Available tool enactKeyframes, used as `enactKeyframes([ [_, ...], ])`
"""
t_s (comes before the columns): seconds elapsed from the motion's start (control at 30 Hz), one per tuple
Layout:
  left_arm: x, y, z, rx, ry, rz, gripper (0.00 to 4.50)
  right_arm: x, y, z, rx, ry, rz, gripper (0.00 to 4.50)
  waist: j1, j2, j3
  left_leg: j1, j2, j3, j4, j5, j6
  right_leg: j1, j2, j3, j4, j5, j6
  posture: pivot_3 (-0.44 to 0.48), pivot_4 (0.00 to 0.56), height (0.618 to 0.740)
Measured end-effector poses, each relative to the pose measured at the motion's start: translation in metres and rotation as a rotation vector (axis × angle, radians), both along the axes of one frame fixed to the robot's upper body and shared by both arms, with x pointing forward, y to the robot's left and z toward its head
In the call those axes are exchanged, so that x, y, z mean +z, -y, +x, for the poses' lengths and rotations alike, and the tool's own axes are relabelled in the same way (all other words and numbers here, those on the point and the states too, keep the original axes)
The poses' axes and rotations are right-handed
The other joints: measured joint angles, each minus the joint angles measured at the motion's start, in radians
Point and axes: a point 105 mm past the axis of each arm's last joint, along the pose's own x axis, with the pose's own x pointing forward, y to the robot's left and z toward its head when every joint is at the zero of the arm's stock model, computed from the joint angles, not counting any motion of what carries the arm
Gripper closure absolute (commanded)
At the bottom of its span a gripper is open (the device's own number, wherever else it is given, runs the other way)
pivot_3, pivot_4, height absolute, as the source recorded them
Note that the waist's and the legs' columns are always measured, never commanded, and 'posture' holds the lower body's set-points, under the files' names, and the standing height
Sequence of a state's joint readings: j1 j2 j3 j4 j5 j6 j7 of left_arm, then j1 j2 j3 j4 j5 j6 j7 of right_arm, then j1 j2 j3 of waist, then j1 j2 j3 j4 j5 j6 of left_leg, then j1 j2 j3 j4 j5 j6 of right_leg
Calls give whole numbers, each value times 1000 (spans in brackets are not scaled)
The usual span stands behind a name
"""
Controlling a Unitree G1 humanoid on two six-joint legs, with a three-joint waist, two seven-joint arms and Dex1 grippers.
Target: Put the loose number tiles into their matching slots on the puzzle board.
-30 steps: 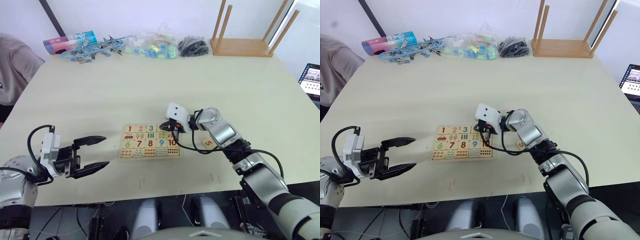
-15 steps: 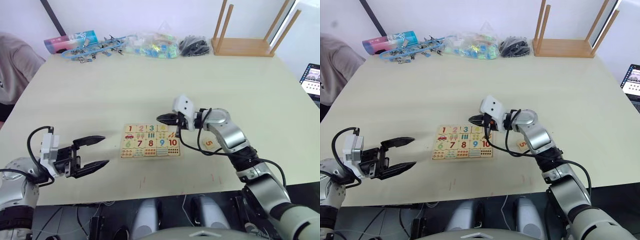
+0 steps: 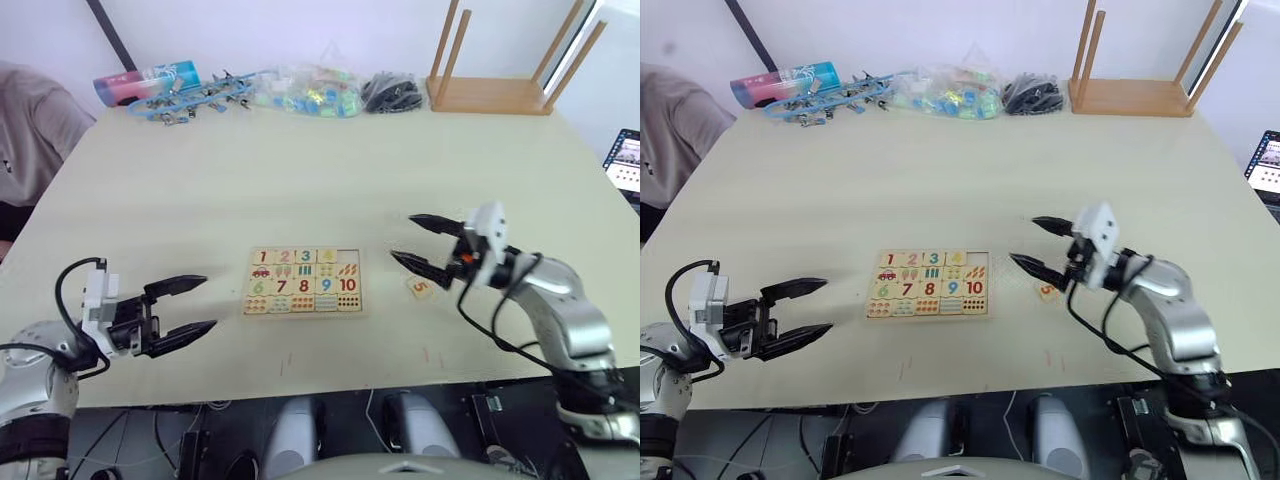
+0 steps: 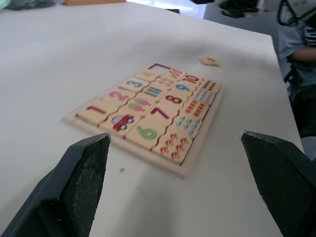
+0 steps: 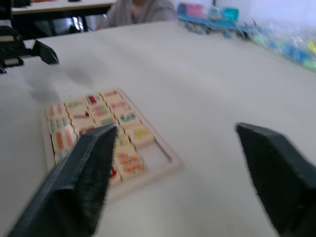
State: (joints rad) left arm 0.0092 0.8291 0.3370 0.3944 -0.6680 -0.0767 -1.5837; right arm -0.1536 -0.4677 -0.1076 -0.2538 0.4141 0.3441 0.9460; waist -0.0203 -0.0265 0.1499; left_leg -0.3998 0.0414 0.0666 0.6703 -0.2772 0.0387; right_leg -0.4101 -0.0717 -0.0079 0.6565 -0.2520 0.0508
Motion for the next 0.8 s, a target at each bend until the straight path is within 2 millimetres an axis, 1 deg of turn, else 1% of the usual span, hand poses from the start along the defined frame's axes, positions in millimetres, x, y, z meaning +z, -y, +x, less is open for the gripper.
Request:
enactKeyframes([
  [0.03,0,-1,0,6,-1,-1,0,-1,4,-1,-13,-6,2,93,1,0,0,0,0,0,0,0,0,0,0,0,0,0,0,0,150,737],
  [0.17,-1,-6,0,28,1,0,0,-18,43,-23,-118,-37,-3,93,9,0,0,1,0,0,0,0,0,1,0,0,0,0,0,0,150,737],
  [0.2,-2,-8,0,35,-1,-1,0,-22,48,-27,-135,-44,-6,93,9,0,0,1,0,0,0,0,0,1,1,0,0,0,0,0,150,737],
  [0.23,-2,-8,0,36,-2,-1,0,-22,50,-28,-138,-46,-7,93,9,0,0,1,0,0,0,0,0,1,1,0,0,0,0,0,150,737],
  [0.43,-5,-16,-1,69,-5,4,0,-45,84,-65,-239,-59,-57,93,10,0,0,2,0,0,0,0,0,1,1,1,0,0,0,0,150,737],
  [0.6,-6,-19,-2,81,4,12,0,-51,100,-82,-293,-58,-71,93,9,-1,-1,3,1,1,1,0,0,2,1,1,0,0,0,0,150,737],
  [0.8,-6,-26,-7,111,12,19,0,-59,107,-103,-357,-65,-37,93,9,-1,-1,3,2,1,1,0,0,2,1,2,0,-1,-1,0,150,737],
])
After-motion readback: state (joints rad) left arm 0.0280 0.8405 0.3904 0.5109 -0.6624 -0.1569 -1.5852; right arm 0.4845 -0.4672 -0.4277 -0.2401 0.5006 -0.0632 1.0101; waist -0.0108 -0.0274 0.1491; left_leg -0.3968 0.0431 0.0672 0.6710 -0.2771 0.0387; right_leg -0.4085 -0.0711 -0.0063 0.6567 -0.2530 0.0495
